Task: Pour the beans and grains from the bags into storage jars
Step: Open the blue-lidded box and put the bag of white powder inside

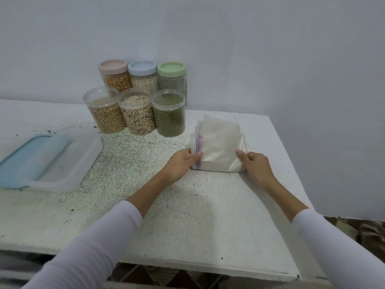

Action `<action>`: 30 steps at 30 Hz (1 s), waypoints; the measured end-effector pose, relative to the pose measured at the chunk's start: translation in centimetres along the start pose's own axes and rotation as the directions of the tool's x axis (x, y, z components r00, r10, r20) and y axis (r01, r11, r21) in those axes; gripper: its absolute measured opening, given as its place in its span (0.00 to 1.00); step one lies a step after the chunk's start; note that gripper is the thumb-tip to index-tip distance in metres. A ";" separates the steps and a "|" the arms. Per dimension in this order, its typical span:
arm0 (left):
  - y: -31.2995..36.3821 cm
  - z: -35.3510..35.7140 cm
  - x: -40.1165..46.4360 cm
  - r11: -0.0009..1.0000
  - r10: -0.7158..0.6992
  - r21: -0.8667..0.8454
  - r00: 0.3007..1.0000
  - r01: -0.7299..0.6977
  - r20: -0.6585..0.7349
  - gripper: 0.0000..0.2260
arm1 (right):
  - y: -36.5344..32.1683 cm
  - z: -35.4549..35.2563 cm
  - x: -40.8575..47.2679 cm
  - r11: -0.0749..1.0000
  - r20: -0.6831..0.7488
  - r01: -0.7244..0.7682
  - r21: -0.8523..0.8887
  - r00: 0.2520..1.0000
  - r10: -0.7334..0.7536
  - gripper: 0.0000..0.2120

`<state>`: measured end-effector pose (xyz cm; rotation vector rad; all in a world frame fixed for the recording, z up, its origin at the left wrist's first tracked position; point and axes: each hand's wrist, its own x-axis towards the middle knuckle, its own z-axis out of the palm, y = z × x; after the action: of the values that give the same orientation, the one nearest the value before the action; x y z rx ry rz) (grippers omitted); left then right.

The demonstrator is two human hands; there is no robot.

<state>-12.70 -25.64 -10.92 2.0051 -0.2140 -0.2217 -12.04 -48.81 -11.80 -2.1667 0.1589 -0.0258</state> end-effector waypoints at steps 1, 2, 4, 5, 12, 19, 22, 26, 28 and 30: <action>-0.2 0.4 0.2 0.999 -0.014 -0.035 0.998 0.012 -0.056 0.11 | -0.1 0.4 0.1 0.997 -0.028 -0.005 -0.075 1.000 0.003 0.24; -0.2 0.9 0.4 0.998 -0.028 -0.064 0.994 0.021 -0.110 0.12 | -0.2 0.9 0.2 0.986 -0.063 -0.013 -0.167 0.998 0.002 0.25; -0.1 1.8 1.1 0.998 -0.056 -0.029 0.971 0.051 -0.231 0.15 | -0.2 1.7 0.3 0.947 -0.137 -0.027 -0.320 0.990 -0.018 0.27; 0.1 2.2 1.5 0.997 -0.068 0.010 0.958 0.074 -0.280 0.16 | -0.1 2.0 0.3 0.934 -0.168 -0.029 -0.356 0.985 -0.033 0.27; -0.3 2.8 4.3 0.919 -0.014 0.332 0.861 0.211 -0.509 0.20 | -0.3 2.2 0.1 0.840 -0.257 -0.063 -0.539 0.962 -0.092 0.17; 2.1 3.7 3.8 0.539 0.402 0.822 0.914 -0.184 -0.059 0.09 | 0.3 2.5 1.4 0.597 0.029 0.453 -0.662 0.812 -0.583 0.17; 2.5 2.9 4.2 0.535 0.284 0.824 0.958 -0.186 0.033 0.13 | 1.0 1.1 2.1 0.641 0.152 0.569 -0.516 0.797 -0.585 0.15; 1.9 1.1 4.7 0.664 0.093 0.713 0.971 -0.225 0.219 0.20 | 1.2 -1.0 2.0 0.794 0.304 0.478 -0.376 0.873 -0.381 0.26; 1.5 -0.1 4.8 0.706 0.030 0.678 0.965 -0.205 0.261 0.34 | 1.0 -1.4 1.6 0.752 0.374 0.505 -0.424 0.853 -0.363 0.44; 1.5 -0.6 4.5 0.655 0.057 0.707 0.951 -0.266 0.305 0.38 | 0.9 -1.4 1.2 0.743 0.382 0.515 -0.427 0.848 -0.368 0.45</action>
<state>-8.22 -26.85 -9.55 2.7569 -0.7592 -0.3130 -11.01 -50.63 -11.74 -2.6712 -0.5939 0.0489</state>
